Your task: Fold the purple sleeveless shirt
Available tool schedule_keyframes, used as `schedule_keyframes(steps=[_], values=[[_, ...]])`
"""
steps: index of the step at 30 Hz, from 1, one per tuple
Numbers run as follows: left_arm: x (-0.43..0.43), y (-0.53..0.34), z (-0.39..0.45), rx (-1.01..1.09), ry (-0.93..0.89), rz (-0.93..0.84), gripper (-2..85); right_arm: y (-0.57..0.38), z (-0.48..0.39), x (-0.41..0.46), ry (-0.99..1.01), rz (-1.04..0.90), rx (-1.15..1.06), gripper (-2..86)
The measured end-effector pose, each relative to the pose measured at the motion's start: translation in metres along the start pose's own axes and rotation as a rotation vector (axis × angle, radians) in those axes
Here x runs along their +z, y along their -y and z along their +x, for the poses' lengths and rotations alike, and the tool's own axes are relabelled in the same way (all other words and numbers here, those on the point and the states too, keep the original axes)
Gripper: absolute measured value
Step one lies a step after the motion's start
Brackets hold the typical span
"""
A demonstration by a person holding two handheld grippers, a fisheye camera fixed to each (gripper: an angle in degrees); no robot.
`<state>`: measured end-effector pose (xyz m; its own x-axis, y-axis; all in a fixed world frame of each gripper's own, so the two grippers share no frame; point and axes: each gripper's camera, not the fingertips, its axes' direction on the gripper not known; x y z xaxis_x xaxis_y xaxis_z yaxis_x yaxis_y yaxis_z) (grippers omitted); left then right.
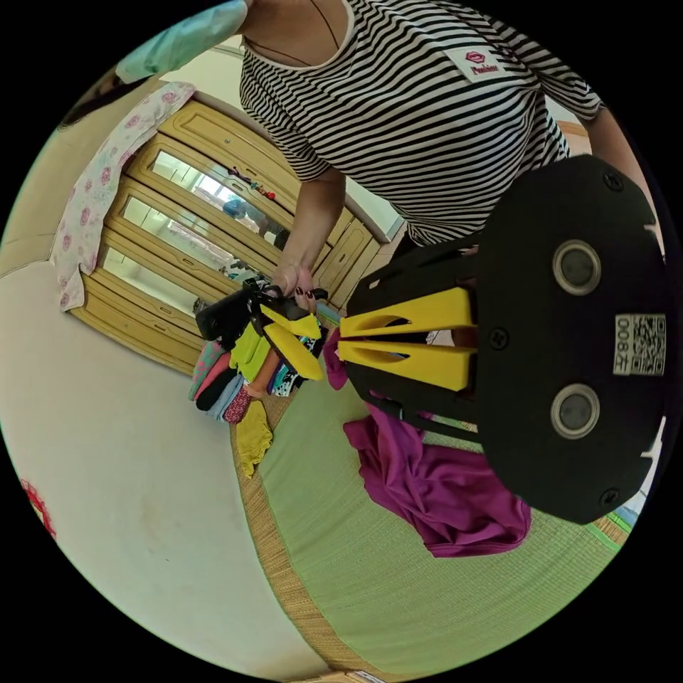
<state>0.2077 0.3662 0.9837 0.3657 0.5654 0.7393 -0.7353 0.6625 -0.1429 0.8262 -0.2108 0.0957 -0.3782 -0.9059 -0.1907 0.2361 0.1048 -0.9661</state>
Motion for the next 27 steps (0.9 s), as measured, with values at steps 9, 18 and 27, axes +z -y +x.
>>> schedule_keyframes(steps=[9, 18, 27], values=[[0.017, 0.034, 0.034, 0.115, -0.035, -0.144, 0.3, 0.024, 0.050, 0.034, 0.279, -0.140, -0.083, 11.0], [0.010, 0.056, 0.051, 0.099, -0.035, -0.128, 0.6, 0.038, 0.068, 0.035, 0.424, -0.140, -0.111, 3.3], [-0.021, 0.058, 0.074, 0.017, 0.007, -0.051, 4.4, 0.058, 0.037, 0.000, 0.292, 0.029, -0.150, 0.8]])
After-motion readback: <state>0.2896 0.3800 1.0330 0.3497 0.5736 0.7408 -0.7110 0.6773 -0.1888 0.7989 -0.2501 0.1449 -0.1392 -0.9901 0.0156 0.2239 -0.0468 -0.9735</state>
